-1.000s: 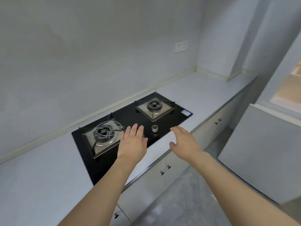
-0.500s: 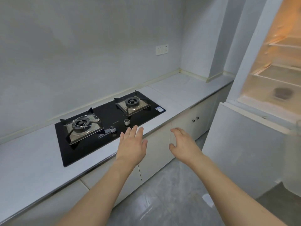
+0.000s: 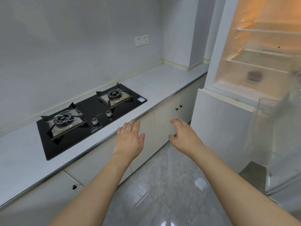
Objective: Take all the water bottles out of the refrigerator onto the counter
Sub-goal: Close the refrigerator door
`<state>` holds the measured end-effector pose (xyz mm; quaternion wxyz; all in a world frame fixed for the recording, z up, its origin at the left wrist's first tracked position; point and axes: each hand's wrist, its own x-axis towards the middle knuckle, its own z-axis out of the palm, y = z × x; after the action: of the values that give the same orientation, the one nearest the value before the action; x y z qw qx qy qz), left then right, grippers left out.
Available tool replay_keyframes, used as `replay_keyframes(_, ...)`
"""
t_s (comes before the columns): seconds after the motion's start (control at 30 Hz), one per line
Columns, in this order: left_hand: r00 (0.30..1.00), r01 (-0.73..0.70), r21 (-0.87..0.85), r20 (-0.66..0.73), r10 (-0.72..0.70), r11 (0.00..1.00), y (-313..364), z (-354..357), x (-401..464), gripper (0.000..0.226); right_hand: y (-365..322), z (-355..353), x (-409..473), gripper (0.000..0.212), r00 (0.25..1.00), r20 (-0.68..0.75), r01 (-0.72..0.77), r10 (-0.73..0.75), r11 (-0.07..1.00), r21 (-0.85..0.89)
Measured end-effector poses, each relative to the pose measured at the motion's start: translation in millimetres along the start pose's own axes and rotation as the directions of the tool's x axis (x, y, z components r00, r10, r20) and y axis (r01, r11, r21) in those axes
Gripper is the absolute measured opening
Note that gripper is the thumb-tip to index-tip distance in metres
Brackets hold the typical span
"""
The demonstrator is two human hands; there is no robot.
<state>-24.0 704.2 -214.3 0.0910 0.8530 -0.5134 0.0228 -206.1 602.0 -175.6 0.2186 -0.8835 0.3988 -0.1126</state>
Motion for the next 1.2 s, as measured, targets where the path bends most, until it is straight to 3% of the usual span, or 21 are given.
replay_keyframes(0.33,0.977,0.179,-0.037,-0.108,-0.182,0.983,106,-17,-67,0.055,73,-60,-62,0.056,0.986,0.033,0.161,-0.161,0.987,0.016)
replay_keyframes(0.53,0.969,0.18,-0.047,-0.165,-0.186,0.982,164,-30,-99,0.054,103,-96,-99,0.056,0.978,0.02,0.206,-0.206,0.978,0.018)
replay_keyframes(0.87,0.953,0.177,-0.073,-0.235,-0.189,0.982,200,-63,-116,0.056,115,-144,-130,0.056,0.948,-0.134,0.295,-0.289,0.955,0.028)
replay_keyframes(1.07,0.919,0.129,-0.098,-0.363,-0.156,0.987,263,-95,-132,0.056,133,-193,-150,0.054,0.852,-0.3,0.467,-0.429,0.882,0.067)
replay_keyframes(1.2,0.871,0.063,-0.118,-0.478,-0.112,0.991,307,-121,-136,0.054,148,-232,-170,0.052,0.687,-0.465,0.642,-0.559,0.766,0.028)
